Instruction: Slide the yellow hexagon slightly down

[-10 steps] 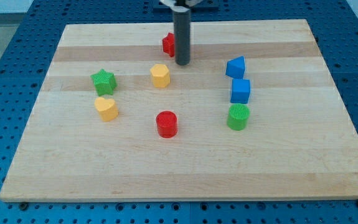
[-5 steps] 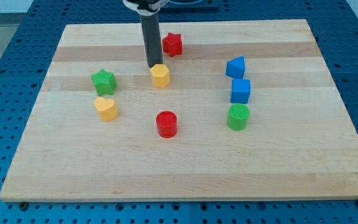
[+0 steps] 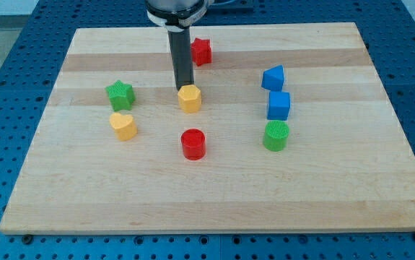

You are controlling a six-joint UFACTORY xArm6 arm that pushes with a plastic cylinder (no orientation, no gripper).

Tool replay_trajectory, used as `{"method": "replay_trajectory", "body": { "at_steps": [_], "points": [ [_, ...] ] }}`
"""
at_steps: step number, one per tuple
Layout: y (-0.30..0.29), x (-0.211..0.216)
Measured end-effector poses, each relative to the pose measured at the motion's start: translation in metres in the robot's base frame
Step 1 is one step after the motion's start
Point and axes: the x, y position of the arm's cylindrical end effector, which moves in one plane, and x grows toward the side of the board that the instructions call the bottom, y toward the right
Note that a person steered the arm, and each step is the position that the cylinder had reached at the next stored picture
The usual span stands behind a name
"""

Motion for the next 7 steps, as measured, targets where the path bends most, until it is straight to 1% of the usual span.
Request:
{"method": "replay_trajectory", "body": {
  "at_steps": [5, 6, 7],
  "points": [
    [0.007, 0.01],
    [0.037, -0.001],
    [0.068, -0.023]
  ]
}}
